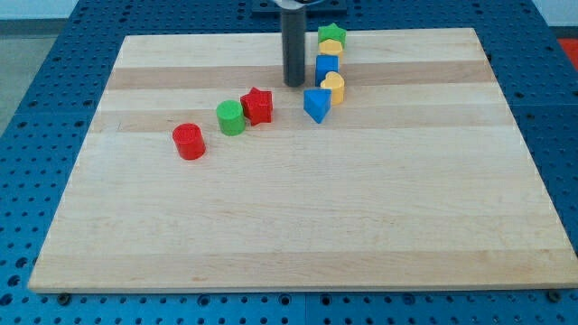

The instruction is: Move the blue triangle right to the yellow heart

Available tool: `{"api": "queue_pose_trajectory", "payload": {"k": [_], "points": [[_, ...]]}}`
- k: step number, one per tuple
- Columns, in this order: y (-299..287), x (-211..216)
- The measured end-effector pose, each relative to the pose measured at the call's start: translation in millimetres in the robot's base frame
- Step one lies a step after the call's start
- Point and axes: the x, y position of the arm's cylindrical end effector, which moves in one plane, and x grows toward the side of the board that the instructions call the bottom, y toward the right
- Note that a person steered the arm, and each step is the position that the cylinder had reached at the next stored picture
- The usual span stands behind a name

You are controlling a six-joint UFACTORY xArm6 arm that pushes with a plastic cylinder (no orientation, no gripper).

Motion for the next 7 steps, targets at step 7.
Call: {"api": "queue_pose_trajectory", "payload": {"k": [7], "points": [[63.6,62.7]]}}
